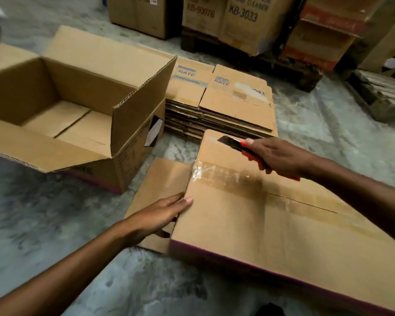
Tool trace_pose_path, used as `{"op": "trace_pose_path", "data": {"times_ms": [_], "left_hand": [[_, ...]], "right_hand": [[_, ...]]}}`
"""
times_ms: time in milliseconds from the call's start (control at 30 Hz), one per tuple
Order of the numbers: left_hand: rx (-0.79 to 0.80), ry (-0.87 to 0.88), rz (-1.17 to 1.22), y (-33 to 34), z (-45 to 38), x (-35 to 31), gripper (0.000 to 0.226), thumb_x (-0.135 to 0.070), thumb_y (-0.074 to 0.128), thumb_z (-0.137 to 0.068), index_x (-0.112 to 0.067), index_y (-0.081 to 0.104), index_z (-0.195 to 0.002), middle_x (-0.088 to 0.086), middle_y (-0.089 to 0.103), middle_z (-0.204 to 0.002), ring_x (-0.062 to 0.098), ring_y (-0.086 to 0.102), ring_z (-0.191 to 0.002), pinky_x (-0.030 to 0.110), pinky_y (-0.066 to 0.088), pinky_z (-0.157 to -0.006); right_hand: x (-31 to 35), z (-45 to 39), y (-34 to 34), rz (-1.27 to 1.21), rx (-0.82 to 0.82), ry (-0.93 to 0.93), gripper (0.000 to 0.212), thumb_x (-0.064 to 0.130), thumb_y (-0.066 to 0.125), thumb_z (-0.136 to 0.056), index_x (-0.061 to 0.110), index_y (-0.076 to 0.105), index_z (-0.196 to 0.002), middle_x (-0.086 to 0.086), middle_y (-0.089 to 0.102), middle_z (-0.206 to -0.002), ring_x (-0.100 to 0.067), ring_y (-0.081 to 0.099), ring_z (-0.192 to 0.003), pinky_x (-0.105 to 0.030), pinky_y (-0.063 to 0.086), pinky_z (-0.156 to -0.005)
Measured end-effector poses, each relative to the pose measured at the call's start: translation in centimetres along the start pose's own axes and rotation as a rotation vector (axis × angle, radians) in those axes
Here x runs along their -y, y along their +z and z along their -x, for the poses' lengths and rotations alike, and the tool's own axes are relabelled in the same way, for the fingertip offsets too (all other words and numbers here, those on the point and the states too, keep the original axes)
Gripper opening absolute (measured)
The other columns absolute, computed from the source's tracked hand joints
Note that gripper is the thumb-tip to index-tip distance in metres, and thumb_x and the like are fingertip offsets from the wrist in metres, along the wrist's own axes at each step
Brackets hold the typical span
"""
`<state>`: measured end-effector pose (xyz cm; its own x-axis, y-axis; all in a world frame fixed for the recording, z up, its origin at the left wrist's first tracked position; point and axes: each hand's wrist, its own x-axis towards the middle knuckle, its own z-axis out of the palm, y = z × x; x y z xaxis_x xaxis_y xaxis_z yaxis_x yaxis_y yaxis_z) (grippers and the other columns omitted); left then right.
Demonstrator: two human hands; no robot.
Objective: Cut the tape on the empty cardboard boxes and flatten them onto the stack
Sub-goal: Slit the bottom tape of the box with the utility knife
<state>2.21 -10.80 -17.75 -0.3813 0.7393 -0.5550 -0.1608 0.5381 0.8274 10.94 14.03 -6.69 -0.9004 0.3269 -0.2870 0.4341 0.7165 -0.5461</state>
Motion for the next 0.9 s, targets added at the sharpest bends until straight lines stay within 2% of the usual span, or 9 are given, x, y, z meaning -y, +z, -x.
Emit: {"op": "trace_pose_path", "data": {"times_ms": [133,233,333,433,500,633,733,800,900], "left_hand": [[-0.019,-0.072,-0.058,0.0,0.0,0.2,0.045,-0.06,0.044,-0.086,-0.046,0.042,-0.129,-0.016,0.059,-0.113,0.009,0.057,-0.104,0.041,0.053,-0.09],[0.011,-0.151,-0.131,-0.2,0.1,-0.2,0.052,-0.068,0.042,-0.082,-0.043,0.048,-0.126,-0.011,0.061,-0.119,0.01,0.059,-0.104,0.036,0.056,-0.085],[0.01,-0.208,-0.077,0.0,0.5,-0.3,0.044,-0.07,0.044,-0.078,-0.044,0.055,-0.112,-0.012,0.064,-0.112,0.01,0.061,-0.101,0.035,0.059,-0.078],[0.01,-0.216,-0.023,0.1,0.5,0.0,0.057,-0.069,0.049,-0.078,-0.036,0.055,-0.124,-0.01,0.064,-0.114,0.012,0.061,-0.104,0.035,0.059,-0.074],[0.023,-0.217,0.008,-0.1,0.4,0.4,0.072,-0.071,0.051,-0.075,-0.033,0.047,-0.135,-0.008,0.062,-0.12,0.013,0.06,-0.108,0.034,0.059,-0.072],[0.062,-0.206,0.082,-0.2,0.0,1.1,0.086,-0.075,0.056,-0.067,-0.033,0.04,-0.141,-0.006,0.059,-0.128,0.016,0.057,-0.113,0.035,0.06,-0.071],[0.098,-0.16,0.102,-0.3,0.0,1.3,0.089,-0.077,0.056,-0.065,-0.032,0.04,-0.141,-0.008,0.059,-0.129,0.014,0.056,-0.114,0.04,0.057,-0.084],[0.098,-0.139,0.088,-0.2,0.0,1.2,0.088,-0.074,0.053,-0.07,-0.03,0.035,-0.143,-0.012,0.054,-0.134,0.008,0.053,-0.115,0.034,0.051,-0.094],[0.078,-0.14,0.052,-0.4,-0.1,1.3,0.084,-0.068,0.049,-0.076,-0.028,0.027,-0.147,-0.012,0.048,-0.135,0.006,0.048,-0.112,0.022,0.046,-0.089]], "right_hand": [[2.5,-3.9,-1.3,0.296,0.074,-0.195,0.047,0.061,0.033,-0.086,0.028,0.064,-0.076,0.007,0.06,-0.074,-0.013,0.054,-0.068,-0.028,0.041,-0.06],[4.8,-6.4,-1.8,0.571,0.165,-0.32,0.056,0.063,0.036,-0.085,0.019,0.07,-0.086,-0.003,0.066,-0.075,-0.013,0.051,-0.062,-0.026,0.034,-0.057],[7.1,-7.8,-1.6,0.812,0.213,-0.482,0.071,0.073,0.028,-0.075,0.014,0.068,-0.079,-0.005,0.065,-0.069,-0.009,0.051,-0.06,-0.033,0.04,-0.082],[9.0,-8.5,-0.8,0.963,0.282,-0.566,0.069,0.076,0.026,-0.071,0.017,0.062,-0.068,0.003,0.057,-0.06,-0.005,0.05,-0.058,-0.045,0.028,-0.104],[10.0,-9.5,0.4,1.099,0.352,-0.577,0.065,0.078,0.027,-0.072,0.022,0.06,-0.068,0.008,0.056,-0.061,-0.001,0.047,-0.061,-0.044,0.022,-0.106],[11.5,-11.0,2.4,1.254,0.423,-0.583,0.06,0.079,0.033,-0.075,0.026,0.06,-0.069,0.012,0.058,-0.066,-0.001,0.048,-0.066,-0.045,0.028,-0.109],[12.7,-11.6,3.5,1.353,0.454,-0.551,0.065,0.083,0.032,-0.071,0.027,0.063,-0.072,0.012,0.06,-0.071,-0.003,0.048,-0.071,-0.042,0.024,-0.108],[13.4,-11.6,3.9,1.377,0.488,-0.512,0.061,0.085,0.034,-0.068,0.029,0.058,-0.064,0.015,0.059,-0.071,-0.007,0.051,-0.078,-0.042,0.023,-0.107],[14.2,-11.3,4.5,1.433,0.56,-0.443,0.062,0.085,0.035,-0.068,0.027,0.055,-0.061,0.016,0.056,-0.068,-0.008,0.051,-0.083,-0.041,0.023,-0.109]]}}
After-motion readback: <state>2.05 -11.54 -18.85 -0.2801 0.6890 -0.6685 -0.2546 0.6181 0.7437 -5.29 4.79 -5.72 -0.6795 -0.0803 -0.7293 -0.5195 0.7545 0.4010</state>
